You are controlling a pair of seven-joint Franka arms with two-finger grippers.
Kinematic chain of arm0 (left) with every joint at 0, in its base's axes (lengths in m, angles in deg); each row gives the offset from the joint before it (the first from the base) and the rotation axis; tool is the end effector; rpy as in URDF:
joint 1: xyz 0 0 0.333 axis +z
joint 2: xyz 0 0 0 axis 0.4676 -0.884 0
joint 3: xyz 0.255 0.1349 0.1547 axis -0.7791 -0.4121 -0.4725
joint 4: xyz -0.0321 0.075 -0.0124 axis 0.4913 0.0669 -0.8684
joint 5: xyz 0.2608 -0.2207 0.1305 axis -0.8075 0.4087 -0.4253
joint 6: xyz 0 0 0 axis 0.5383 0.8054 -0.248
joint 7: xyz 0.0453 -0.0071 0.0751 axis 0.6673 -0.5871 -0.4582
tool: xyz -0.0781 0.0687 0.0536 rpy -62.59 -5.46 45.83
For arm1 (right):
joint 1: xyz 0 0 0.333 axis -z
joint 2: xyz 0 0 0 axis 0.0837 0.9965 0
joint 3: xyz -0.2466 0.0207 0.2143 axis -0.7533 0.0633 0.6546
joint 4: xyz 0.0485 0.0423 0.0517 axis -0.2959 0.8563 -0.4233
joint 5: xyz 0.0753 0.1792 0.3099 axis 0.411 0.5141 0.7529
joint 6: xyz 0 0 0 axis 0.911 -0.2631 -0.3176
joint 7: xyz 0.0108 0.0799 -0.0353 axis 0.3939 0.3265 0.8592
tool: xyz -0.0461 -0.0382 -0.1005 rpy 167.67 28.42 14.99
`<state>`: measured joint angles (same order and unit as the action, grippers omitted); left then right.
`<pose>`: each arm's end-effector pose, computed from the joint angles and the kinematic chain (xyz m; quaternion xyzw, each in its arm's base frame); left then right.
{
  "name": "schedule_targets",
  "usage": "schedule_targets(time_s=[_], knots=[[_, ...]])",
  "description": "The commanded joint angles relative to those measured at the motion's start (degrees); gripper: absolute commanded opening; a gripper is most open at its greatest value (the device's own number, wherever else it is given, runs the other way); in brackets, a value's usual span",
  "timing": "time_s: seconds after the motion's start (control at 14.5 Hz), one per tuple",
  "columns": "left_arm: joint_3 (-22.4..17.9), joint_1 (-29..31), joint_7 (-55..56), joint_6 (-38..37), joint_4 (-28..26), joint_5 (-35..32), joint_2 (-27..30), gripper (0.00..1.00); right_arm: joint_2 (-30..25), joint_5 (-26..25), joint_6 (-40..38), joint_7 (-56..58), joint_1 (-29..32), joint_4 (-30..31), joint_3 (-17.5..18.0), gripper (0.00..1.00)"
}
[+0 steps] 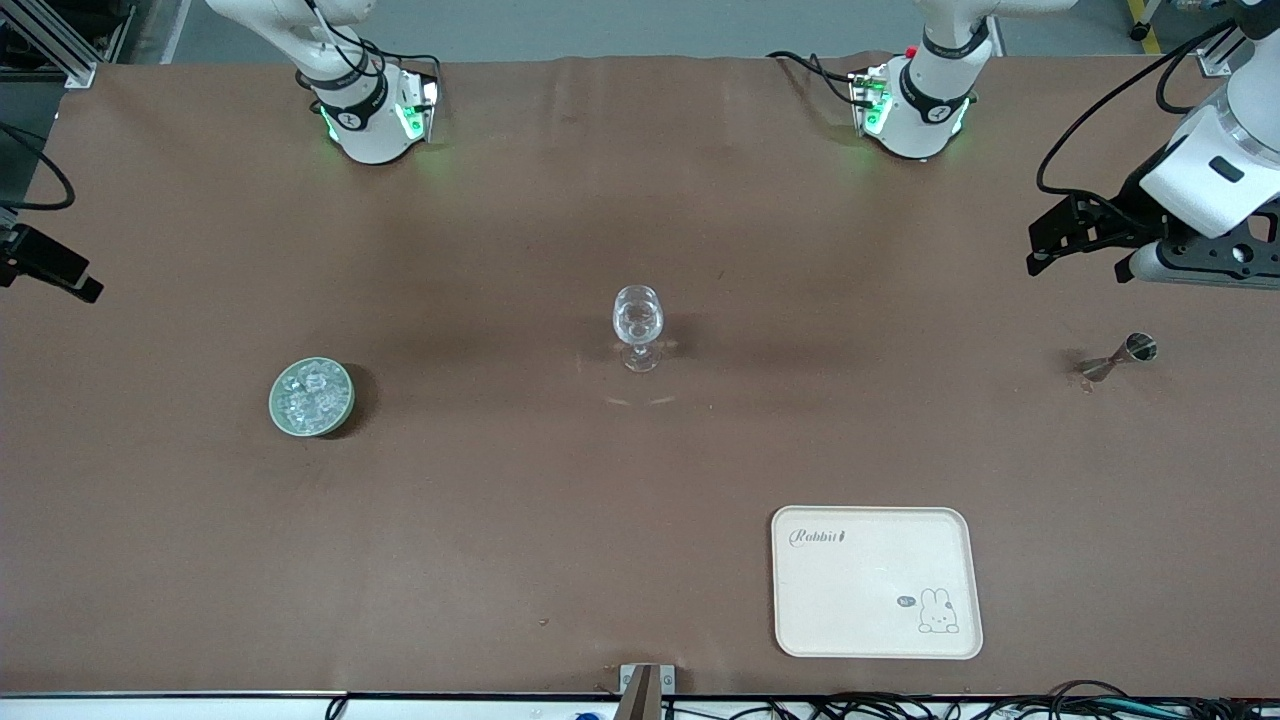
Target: Pour wine and add ice with both arms
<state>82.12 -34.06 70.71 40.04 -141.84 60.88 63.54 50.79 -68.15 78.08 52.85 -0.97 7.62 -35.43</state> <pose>0.5183 -0.0805 0.6232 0.9984 -0.0428 0.0216 0.0291 0.5366 -0.0473 0.6487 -0.9938 0.1067 -0.0318 0.0065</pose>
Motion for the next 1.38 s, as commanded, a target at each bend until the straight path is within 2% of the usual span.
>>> schedule_targets(time_s=[0.0,0.34,0.69,0.83,1.1,1.31], knots=[[-0.4,-0.2,0.4,0.6,-0.4,-0.4,0.3,0.99,-1.2,0.4,0.1,0.6,0.3,1.2,0.1,1.00],[-1.1,0.0,0.6,-1.1,-0.1,-0.4,-0.1,0.99,-1.2,0.4,-0.1,0.7,0.0,1.2,0.1,1.00],[-13.0,-0.2,0.3,-2.9,0.1,0.6,-1.6,1.00,-1.2,0.2,0.0,0.7,0.0,2.7,0.1,1.00],[-19.1,-0.3,0.3,-2.9,0.2,5.3,-3.9,1.00,-1.1,0.2,1.8,0.7,0.0,6.1,0.1,1.00],[-27.8,-0.7,-0.2,-2.9,0.4,7.7,-9.2,1.00,0.3,0.2,14.2,0.7,-0.6,18.2,0.2,1.00],[-35.8,-0.7,-0.7,-2.8,0.5,17.4,-15.1,1.00,2.4,0.2,23.6,0.6,-2.0,25.5,0.2,1.00]])
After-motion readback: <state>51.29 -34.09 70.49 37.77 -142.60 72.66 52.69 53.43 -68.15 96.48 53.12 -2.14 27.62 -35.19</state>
